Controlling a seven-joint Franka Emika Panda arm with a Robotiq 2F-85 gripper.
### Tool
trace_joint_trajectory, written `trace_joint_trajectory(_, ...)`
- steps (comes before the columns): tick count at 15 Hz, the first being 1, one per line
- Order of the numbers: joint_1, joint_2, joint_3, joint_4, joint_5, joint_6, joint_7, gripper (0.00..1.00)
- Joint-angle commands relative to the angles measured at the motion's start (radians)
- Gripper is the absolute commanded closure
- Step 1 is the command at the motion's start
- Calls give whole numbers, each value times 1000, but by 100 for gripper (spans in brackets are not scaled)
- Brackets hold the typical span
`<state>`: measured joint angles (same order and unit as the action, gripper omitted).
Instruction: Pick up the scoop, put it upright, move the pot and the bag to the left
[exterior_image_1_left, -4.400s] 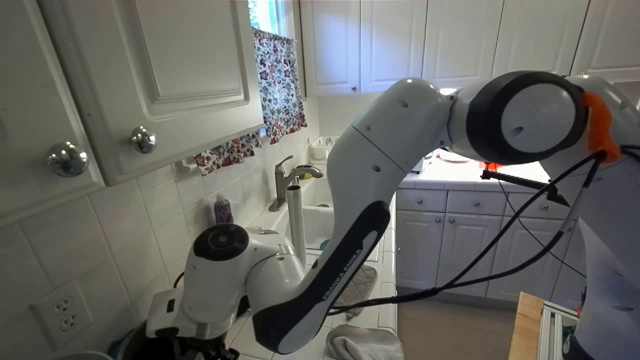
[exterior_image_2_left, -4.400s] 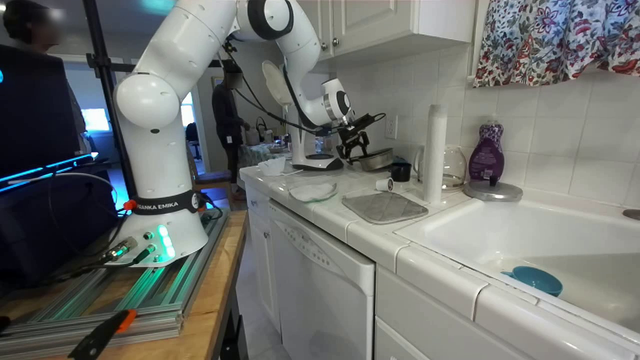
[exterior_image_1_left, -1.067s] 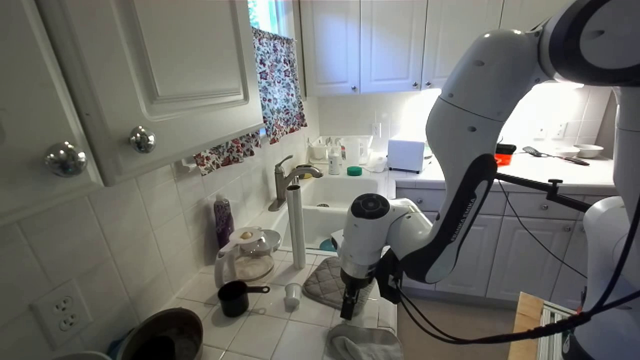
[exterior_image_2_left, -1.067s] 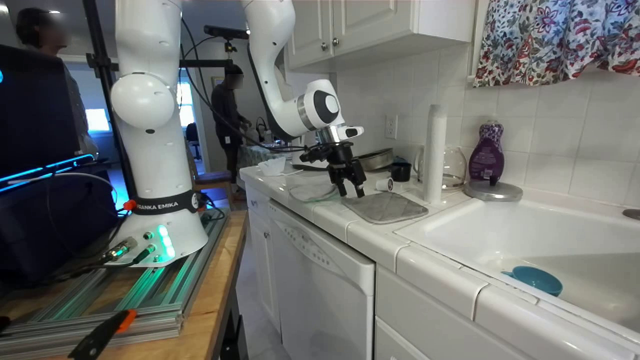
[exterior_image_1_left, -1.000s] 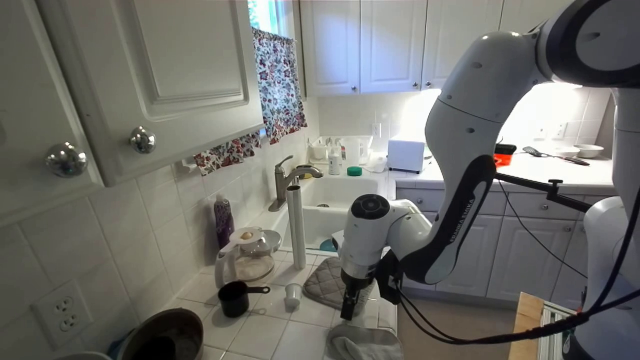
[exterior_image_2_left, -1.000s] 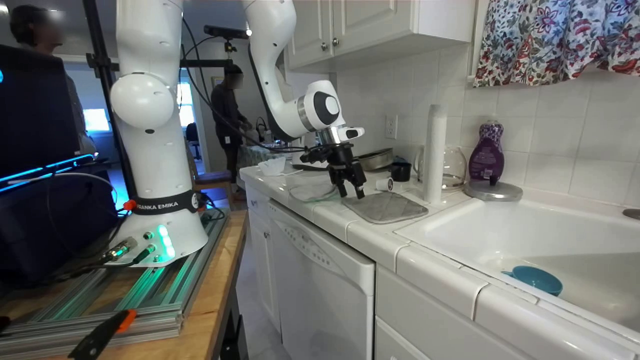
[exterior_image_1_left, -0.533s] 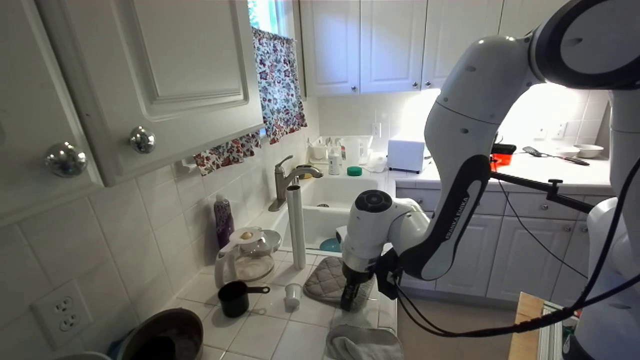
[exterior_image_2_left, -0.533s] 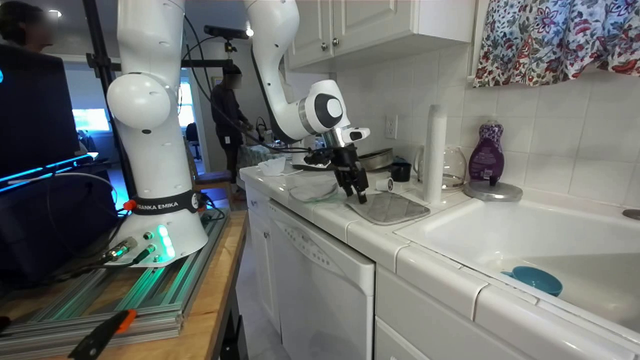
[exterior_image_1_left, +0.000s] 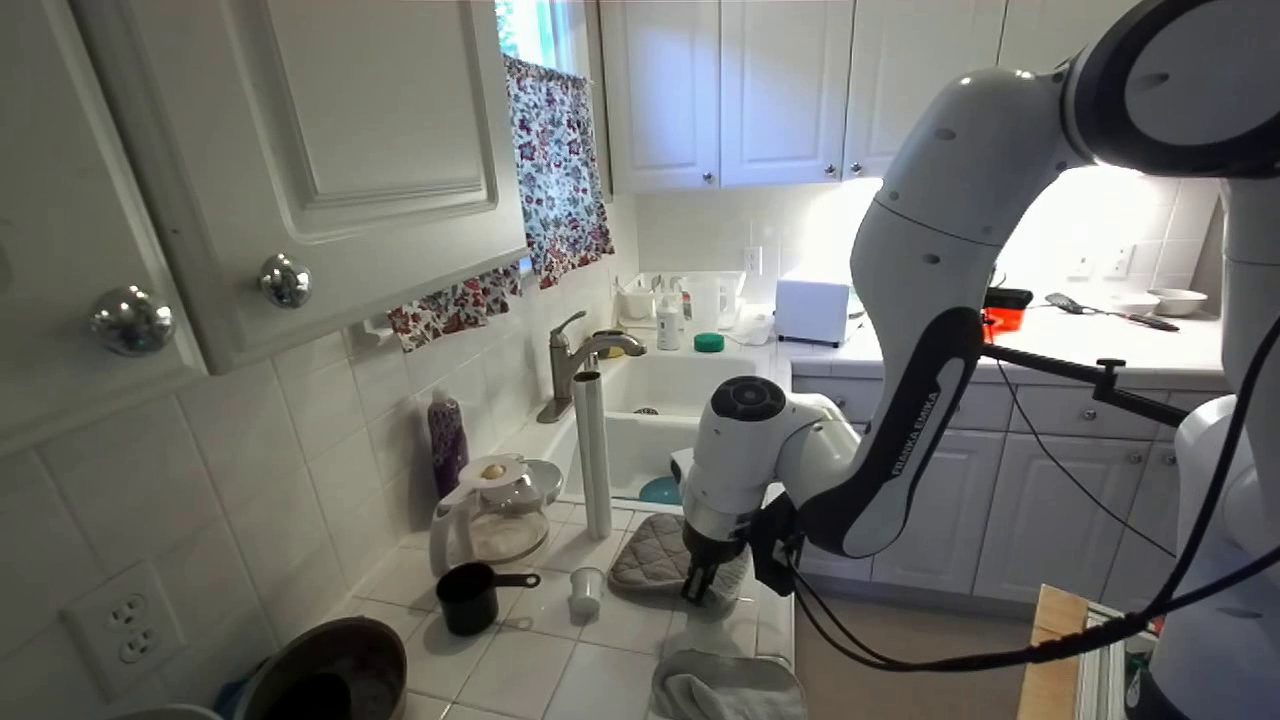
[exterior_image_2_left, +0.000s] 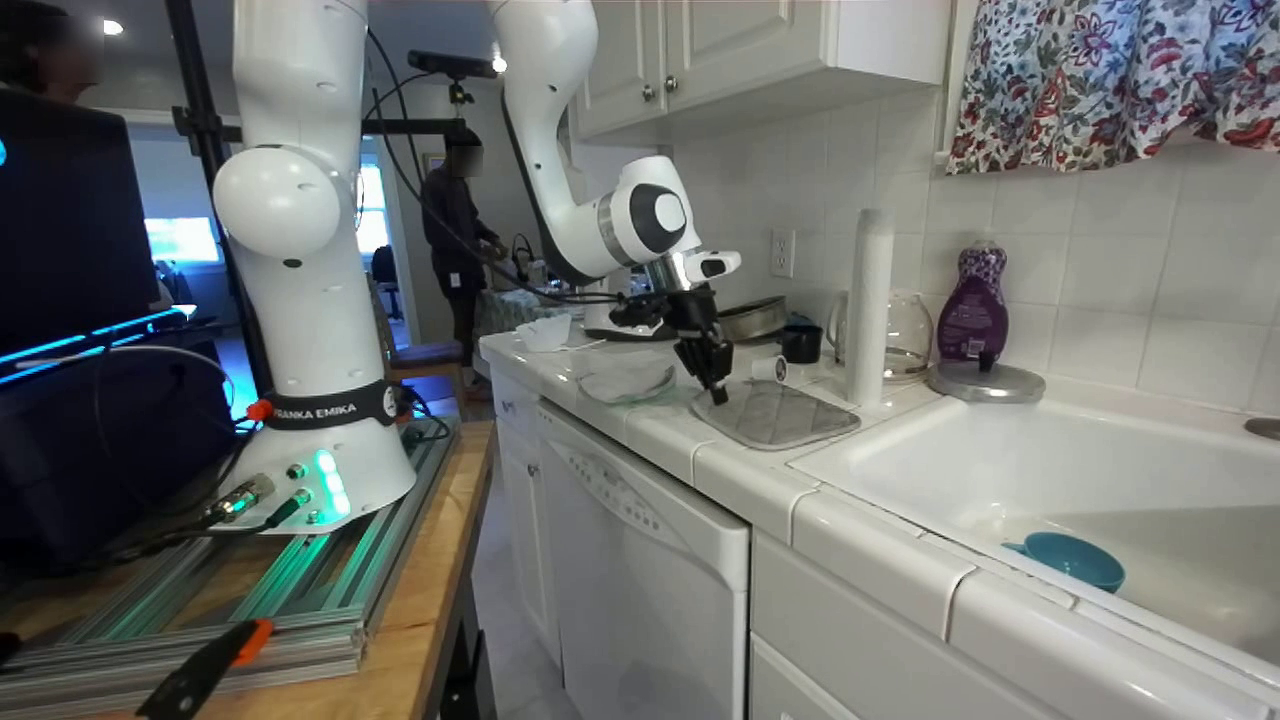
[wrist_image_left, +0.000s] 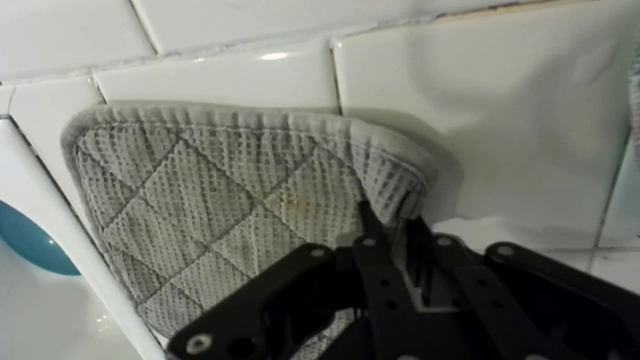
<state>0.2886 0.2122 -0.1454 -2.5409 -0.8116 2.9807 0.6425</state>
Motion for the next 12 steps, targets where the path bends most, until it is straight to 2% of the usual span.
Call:
trace_joint_trajectory(1, 115, -118, -22, -4, -166, -114, 114, 100)
trace_joint_trajectory(3, 178, -179, 1, 2, -308, -206, 225, 97)
trace_joint_trajectory(6, 263, -244, 76, 7, -468, -337, 372, 97)
trace_joint_trajectory(8, 310, -238, 129, 28, -547, -405, 421, 97)
trace_joint_trajectory(9, 327, -222, 149, 40, -567, -405, 402, 97)
trace_joint_trajectory(10, 238, -205, 270, 53, -593, -404, 392, 97)
trace_joint_trajectory(12, 214, -171, 326, 80, -655, -361, 363, 97)
